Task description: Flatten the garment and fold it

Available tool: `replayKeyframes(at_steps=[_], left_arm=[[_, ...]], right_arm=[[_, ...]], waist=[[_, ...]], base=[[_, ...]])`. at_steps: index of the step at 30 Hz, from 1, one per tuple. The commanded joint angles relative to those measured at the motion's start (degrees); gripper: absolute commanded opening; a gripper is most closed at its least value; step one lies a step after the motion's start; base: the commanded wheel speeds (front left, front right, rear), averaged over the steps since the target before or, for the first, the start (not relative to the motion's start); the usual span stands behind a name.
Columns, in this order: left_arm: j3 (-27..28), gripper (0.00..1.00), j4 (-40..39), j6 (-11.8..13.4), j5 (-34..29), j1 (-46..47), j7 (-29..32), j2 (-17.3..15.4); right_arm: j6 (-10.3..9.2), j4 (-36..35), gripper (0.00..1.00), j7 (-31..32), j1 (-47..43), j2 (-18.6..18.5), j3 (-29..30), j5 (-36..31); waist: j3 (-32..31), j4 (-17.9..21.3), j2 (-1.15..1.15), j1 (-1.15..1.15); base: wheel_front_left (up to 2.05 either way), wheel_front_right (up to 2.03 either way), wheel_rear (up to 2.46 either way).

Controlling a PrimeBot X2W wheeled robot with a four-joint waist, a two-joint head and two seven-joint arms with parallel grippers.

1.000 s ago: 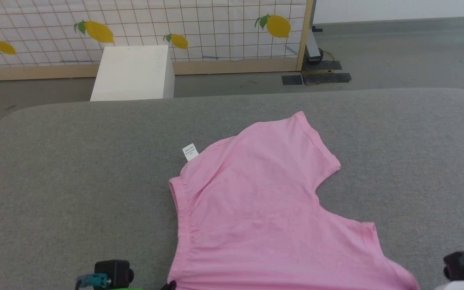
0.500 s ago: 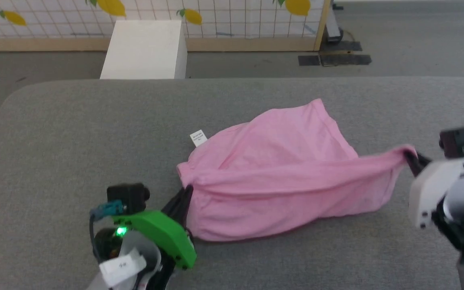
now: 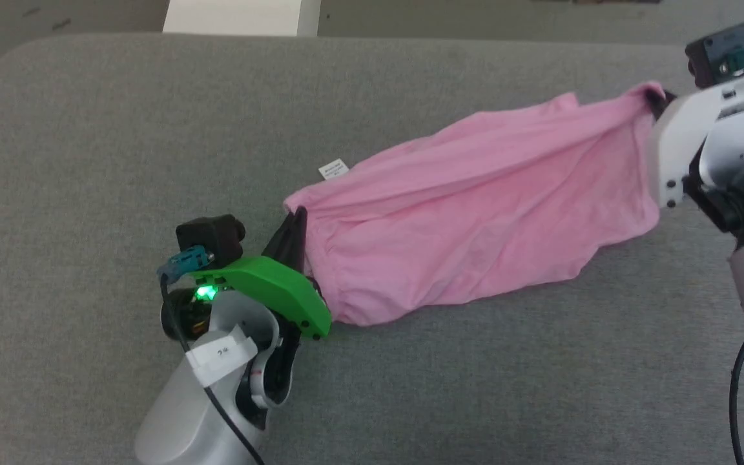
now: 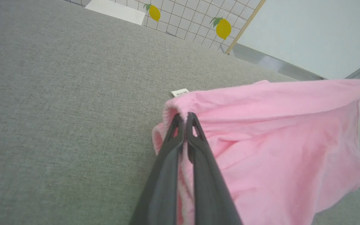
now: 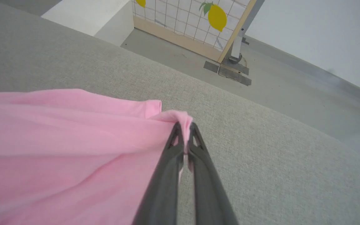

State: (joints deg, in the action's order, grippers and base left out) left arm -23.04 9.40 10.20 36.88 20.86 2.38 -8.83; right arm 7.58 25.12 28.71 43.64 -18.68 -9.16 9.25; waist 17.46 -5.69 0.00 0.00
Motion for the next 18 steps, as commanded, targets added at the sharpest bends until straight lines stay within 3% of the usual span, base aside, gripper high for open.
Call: replayKeyframes(at_steps=[1, 10, 11, 12, 13, 14, 18], left_arm=[[0.1, 0.0, 0.5, 0.0, -0.6, 1.6, -0.9, 0.4], [-0.2, 0.0, 3.0, -0.1, -0.9, 3.9, -3.4, 1.8], [-0.2, 0.0, 3.3, -0.1, -0.9, 3.9, -3.6, 1.9], [-0.2, 0.24, 3.6, -0.1, -0.8, 3.9, -3.7, 2.0], [-0.2, 0.49, 3.8, -0.1, -0.6, 3.8, -3.9, 2.1], [-0.2, 1.0, 4.1, -0.2, -0.5, 3.6, -4.2, 2.1], [-0.4, 1.0, 4.3, -0.9, -0.2, 2.3, -5.0, 1.9]], right_arm=[[-0.09, 1.9, 0.0, -0.8, 2.1, -0.3, -0.8, -0.4], [-0.09, 12.9, 0.0, -0.6, 11.0, -0.5, -6.5, 2.1], [-0.09, 13.7, 0.11, -0.6, 11.5, -0.5, -6.9, 2.4], [-0.09, 14.6, 0.67, -0.8, 12.0, -0.5, -7.3, 2.8], [-0.09, 15.3, 1.0, -1.0, 12.2, -0.4, -7.5, 3.3], [-0.09, 16.1, 1.0, -1.4, 12.3, -0.3, -7.6, 4.1], [-0.09, 18.0, 1.0, -3.6, 11.4, -0.2, -9.0, 6.8]], waist=[[5.7, -2.9, 0.0, 0.0], [9.2, -4.3, 0.0, 0.0], [9.1, -4.3, 0.0, 0.0], [8.9, -4.4, 0.0, 0.0], [8.5, -4.3, 0.0, 0.0], [8.0, -4.3, 0.0, 0.0], [5.0, -3.7, 0.0, 0.0]], base=[[0.0, 0.0, 0.0], [0.0, 0.0, 0.0], [0.0, 0.0, 0.0], [0.0, 0.0, 0.0], [0.0, 0.0, 0.0], [0.0, 0.0, 0.0], [0.0, 0.0, 0.0]])
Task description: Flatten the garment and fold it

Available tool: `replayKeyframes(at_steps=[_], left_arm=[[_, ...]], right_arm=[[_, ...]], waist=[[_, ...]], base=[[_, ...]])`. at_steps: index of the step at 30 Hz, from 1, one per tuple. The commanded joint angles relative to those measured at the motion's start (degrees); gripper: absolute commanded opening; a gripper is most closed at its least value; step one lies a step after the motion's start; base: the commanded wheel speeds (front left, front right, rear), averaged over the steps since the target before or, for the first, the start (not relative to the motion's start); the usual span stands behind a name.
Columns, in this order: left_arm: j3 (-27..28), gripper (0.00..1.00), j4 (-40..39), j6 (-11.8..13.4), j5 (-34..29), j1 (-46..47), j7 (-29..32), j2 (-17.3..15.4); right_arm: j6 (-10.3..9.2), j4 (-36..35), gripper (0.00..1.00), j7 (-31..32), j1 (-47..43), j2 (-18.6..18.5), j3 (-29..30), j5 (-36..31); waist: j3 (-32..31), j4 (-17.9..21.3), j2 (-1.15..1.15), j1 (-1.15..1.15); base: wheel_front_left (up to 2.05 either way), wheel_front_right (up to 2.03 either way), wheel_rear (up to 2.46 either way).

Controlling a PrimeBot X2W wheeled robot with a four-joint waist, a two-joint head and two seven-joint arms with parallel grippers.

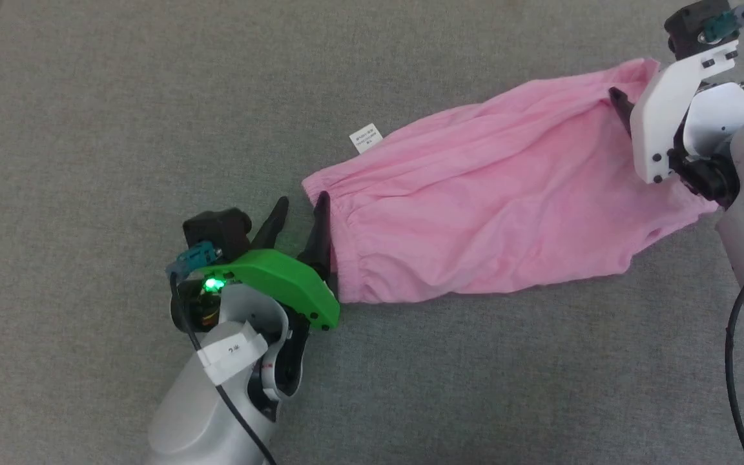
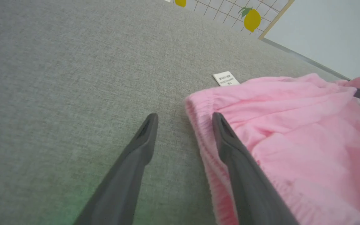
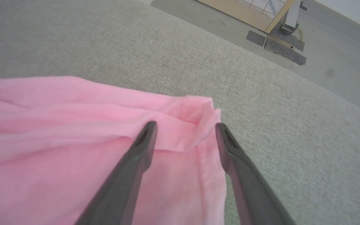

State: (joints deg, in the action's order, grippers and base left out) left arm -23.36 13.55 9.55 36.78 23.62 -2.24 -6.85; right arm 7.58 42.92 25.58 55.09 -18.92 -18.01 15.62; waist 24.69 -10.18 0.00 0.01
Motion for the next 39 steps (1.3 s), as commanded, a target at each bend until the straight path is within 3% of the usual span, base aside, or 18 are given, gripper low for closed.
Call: replayKeyframes(at_steps=[1, 5, 9, 16, 21, 23, 27, 35, 39], left_arm=[[-0.1, 1.0, 0.0, -0.5, 0.0, -0.9, -0.6, -0.2], [-0.7, 1.0, -1.3, -1.8, 0.0, -4.0, -2.2, -1.3], [-1.8, 1.0, -3.7, -2.6, -0.6, -7.7, -4.0, -2.2], [-4.6, 1.0, -6.0, -3.4, -1.7, -12.8, -4.3, -3.5], [-4.5, 1.0, -4.0, -1.8, -2.2, -13.6, -4.2, -3.8], [-3.6, 1.0, -2.0, 0.1, -1.9, -13.7, -3.6, -3.6], [-2.0, 1.0, 1.3, 2.9, -1.6, -12.9, -3.1, -3.1], [-1.2, 1.0, 7.6, 6.9, 0.5, -11.3, 3.7, -2.2], [-1.7, 1.0, 8.6, 6.6, 1.6, -11.1, 6.6, -1.9]], right_arm=[[-0.09, 0.2, 1.0, -1.1, -0.6, 0.0, -0.4, 1.3], [-0.09, -1.1, 1.0, -6.3, -4.2, -0.4, -0.1, 5.0], [-0.09, -5.8, 1.0, -15.7, -10.5, -1.1, 2.1, 7.2], [-0.09, -17.4, 1.0, -26.2, -26.8, 1.3, 10.6, 5.8], [-0.09, -25.6, 1.0, -28.7, -37.3, 7.4, 17.1, 1.6], [-0.09, -29.1, 1.0, -29.1, -41.1, 11.1, 19.7, 0.0], [-0.09, -33.4, 1.0, -29.2, -45.7, 14.8, 22.8, -1.8], [-0.09, -36.6, 1.0, -28.3, -49.5, 16.0, 22.4, -1.2], [-0.09, -36.9, 1.0, -27.8, -49.7, 16.0, 21.9, -1.1]], waist=[[-3.1, 1.0, 0.0, -0.01], [-7.6, 1.8, 0.0, -0.01], [-11.6, 2.9, 0.0, -0.01], [-16.1, 5.7, 0.0, -0.01], [-17.1, 8.1, 0.0, -0.01], [-17.3, 9.2, 0.0, -0.01], [-17.2, 10.8, 0.0, -0.01], [-16.5, 12.6, 0.0, -0.01], [-16.3, 12.6, 0.0, -0.01]], base=[[0.0, 0.0, 0.0], [0.0, 0.0, 0.0], [0.0, 0.0, 0.0], [0.0, 0.0, 0.0], [0.0, 0.0, 0.0], [0.0, 0.0, 0.0], [0.0, 0.0, 0.0], [0.0, 0.0, 0.0], [0.0, 0.0, 0.0]])
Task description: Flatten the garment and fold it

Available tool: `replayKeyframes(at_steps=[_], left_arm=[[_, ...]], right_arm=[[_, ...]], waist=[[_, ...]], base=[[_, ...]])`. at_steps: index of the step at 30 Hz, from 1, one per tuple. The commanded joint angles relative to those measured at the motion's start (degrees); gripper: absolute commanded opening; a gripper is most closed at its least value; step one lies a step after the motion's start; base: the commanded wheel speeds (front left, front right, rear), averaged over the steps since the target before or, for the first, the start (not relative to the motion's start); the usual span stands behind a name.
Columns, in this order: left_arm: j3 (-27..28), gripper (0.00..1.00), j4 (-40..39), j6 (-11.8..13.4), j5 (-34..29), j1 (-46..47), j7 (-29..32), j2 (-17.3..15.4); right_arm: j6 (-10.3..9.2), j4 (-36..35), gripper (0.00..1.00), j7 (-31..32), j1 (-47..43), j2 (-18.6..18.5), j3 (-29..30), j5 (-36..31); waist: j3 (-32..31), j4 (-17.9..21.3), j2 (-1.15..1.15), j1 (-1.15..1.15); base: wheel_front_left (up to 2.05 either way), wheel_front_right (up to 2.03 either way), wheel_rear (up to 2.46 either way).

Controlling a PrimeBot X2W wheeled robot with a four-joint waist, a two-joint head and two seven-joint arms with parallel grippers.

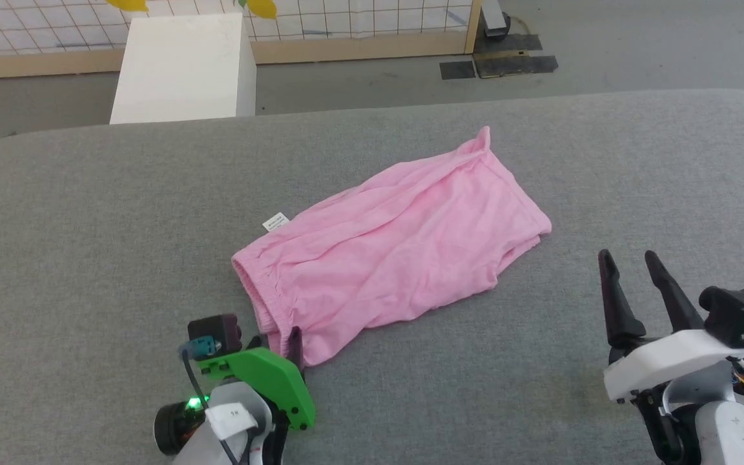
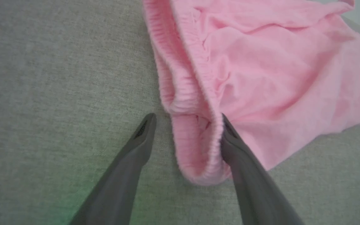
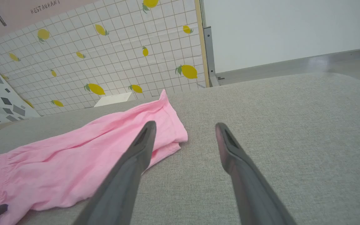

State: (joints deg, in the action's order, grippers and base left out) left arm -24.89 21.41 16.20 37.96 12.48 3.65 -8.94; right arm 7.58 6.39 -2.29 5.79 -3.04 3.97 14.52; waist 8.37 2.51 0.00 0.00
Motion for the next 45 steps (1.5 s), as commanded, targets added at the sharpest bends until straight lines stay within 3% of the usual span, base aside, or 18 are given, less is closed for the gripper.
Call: replayKeyframes(at_steps=[1, 2, 3, 8, 15, 20, 26, 28, 29, 30, 33, 38, 45], left_arm=[[-0.4, 0.48, 0.7, -0.2, 0.5, 0.2, 0.9, 0.2], [-0.6, 0.27, 0.6, -0.5, 0.5, 0.4, 0.9, 0.2], [-0.8, 0.0, 0.4, -0.8, 0.4, 0.5, 0.8, 0.2], [-1.7, 0.0, -0.1, -2.9, -0.1, 1.8, -1.2, 0.3], [-2.9, 0.0, 0.3, -4.4, -0.5, 4.0, -2.1, 1.0], [-3.7, 0.0, 0.7, -5.3, -0.7, 5.2, -2.6, 1.5], [-3.9, 0.0, 1.2, -5.7, -0.6, 5.5, -3.3, 1.5], [-3.9, 0.0, 1.4, -5.8, -0.4, 5.5, -3.4, 1.5], [-3.8, 0.0, 1.5, -5.8, -0.4, 5.4, -3.5, 1.4], [-3.7, 0.0, 1.5, -5.7, -0.3, 5.3, -3.6, 1.4], [-3.3, 0.0, 1.7, -5.7, 0.2, 4.8, -3.9, 1.0], [-2.8, 0.0, 0.4, -6.3, 1.3, 2.6, -3.0, -1.1], [-2.7, 0.0, -5.8, -6.6, 3.2, -1.9, 1.6, -5.1]], right_arm=[[-0.09, -0.4, 1.0, 0.4, -0.3, 0.1, -0.2, -0.1], [-0.09, -0.4, 1.0, 0.8, -0.1, 0.1, -0.4, -0.6], [-0.09, -0.2, 1.0, 1.1, 0.1, 0.1, -0.4, -0.8], [-0.09, 4.4, 1.0, 2.8, 5.6, 0.2, -0.5, -2.7], [-0.09, 17.0, 1.0, 8.4, 16.2, 0.2, 2.3, -4.4], [-0.09, 28.9, 1.0, 17.2, 24.0, 0.2, 5.9, -7.0], [-0.09, 35.9, 1.0, 24.8, 28.3, 0.2, 6.3, -10.2], [-0.09, 37.0, 0.38, 26.8, 28.6, 0.2, 5.5, -10.7], [-0.09, 37.0, 0.16, 27.0, 28.7, 0.2, 5.3, -10.7], [-0.09, 36.8, 0.0, 26.8, 28.7, 0.2, 4.6, -10.4], [-0.09, 35.8, 0.0, 26.1, 28.0, 0.2, 3.1, -10.0], [-0.09, 27.5, 0.0, 23.4, 21.4, -0.4, 1.7, -9.0], [-0.09, 8.3, 0.0, 25.8, 6.3, -0.2, 1.1, -4.0]], waist=[[0.1, -0.2, 0.0, 0.0], [0.2, -0.4, 0.0, 0.0], [0.3, -0.6, 0.0, 0.0], [1.3, -2.3, 0.0, 0.0], [3.3, -4.5, 0.0, 0.0], [4.6, -6.2, 0.0, 0.0], [5.0, -7.0, 0.0, 0.0], [4.8, -7.0, 0.0, 0.0], [4.7, -6.9, 0.0, 0.0], [4.6, -6.8, 0.0, 0.0], [3.7, -6.2, 0.0, 0.0], [0.5, -5.2, 0.0, 0.0], [-2.4, -3.8, 0.0, 0.0]], base=[[0.0, 0.0, 0.0], [0.0, 0.0, 0.0], [0.0, 0.0, 0.0], [0.0, 0.0, 0.0], [0.0, 0.0, 0.0], [0.0, 0.0, 0.0], [0.0, 0.0, 0.0], [0.0, 0.0, 0.0], [0.0, 0.0, 0.0], [0.0, 0.0, 0.0], [0.0, 0.0, 0.0], [0.0, 0.0, 0.0], [0.0, 0.0, 0.0]])
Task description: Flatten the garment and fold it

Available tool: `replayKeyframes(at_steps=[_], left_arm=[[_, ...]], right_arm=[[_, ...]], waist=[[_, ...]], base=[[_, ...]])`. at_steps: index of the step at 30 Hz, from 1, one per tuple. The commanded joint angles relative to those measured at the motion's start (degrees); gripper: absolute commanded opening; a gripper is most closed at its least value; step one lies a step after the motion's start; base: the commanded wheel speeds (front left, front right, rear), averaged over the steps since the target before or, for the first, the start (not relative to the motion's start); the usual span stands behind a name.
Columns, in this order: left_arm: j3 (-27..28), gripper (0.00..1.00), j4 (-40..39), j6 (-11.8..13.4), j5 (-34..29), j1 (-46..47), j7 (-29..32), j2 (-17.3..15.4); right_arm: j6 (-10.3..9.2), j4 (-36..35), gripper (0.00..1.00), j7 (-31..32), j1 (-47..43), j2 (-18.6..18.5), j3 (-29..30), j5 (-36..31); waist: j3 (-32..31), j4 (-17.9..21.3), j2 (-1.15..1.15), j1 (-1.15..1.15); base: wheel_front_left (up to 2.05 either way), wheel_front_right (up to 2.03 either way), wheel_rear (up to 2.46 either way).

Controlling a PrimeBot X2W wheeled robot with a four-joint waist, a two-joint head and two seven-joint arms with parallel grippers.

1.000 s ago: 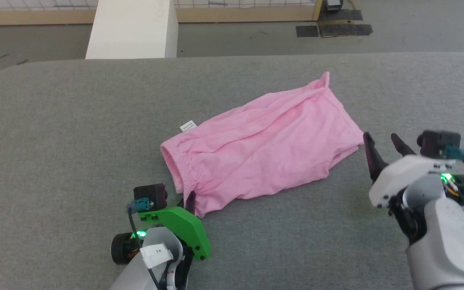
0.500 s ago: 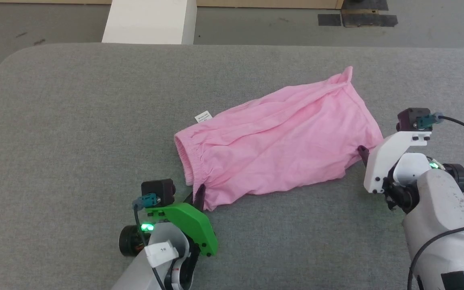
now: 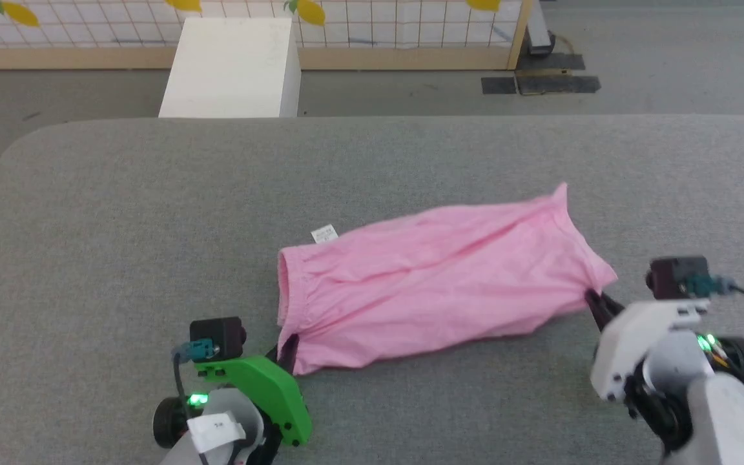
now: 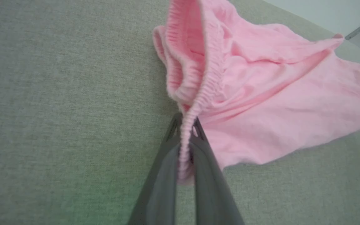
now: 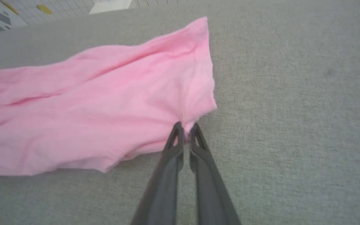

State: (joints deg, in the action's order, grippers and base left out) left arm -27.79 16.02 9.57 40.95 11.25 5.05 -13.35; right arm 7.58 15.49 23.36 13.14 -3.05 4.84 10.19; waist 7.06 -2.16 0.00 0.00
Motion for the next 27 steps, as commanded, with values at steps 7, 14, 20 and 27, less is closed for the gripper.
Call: replayKeyframes(at_steps=[7, 14, 20, 27], left_arm=[[-0.5, 0.0, -7.2, 1.7, 1.4, -6.3, 6.6, -4.8], [-0.4, 0.85, -10.7, 3.6, 2.9, -10.7, 9.0, -6.1], [0.3, 1.0, -11.7, 4.5, 4.0, -12.9, 7.9, -5.5], [2.6, 1.0, -13.2, 3.1, 1.6, -14.3, -2.6, -5.4]], right_arm=[[-0.09, -16.6, 0.0, 5.0, -17.6, 0.1, 1.4, 5.9], [-0.09, -15.9, 0.13, 3.8, -23.8, 0.2, 0.4, 8.2], [-0.09, -12.8, 1.0, 0.2, -23.8, 0.2, 1.5, 8.1], [-0.09, -14.0, 1.0, -9.2, -21.7, 0.2, 4.0, 6.8]], waist=[[-2.7, 2.3, 0.0, 0.0], [-3.3, 3.6, 0.0, 0.0], [-4.4, 3.4, 0.0, 0.0], [-5.4, 2.6, 0.0, 0.0]], base=[[0.0, 0.0, 0.0], [0.0, 0.0, 0.0], [0.0, 0.0, 0.0], [0.0, 0.0, 0.0]])
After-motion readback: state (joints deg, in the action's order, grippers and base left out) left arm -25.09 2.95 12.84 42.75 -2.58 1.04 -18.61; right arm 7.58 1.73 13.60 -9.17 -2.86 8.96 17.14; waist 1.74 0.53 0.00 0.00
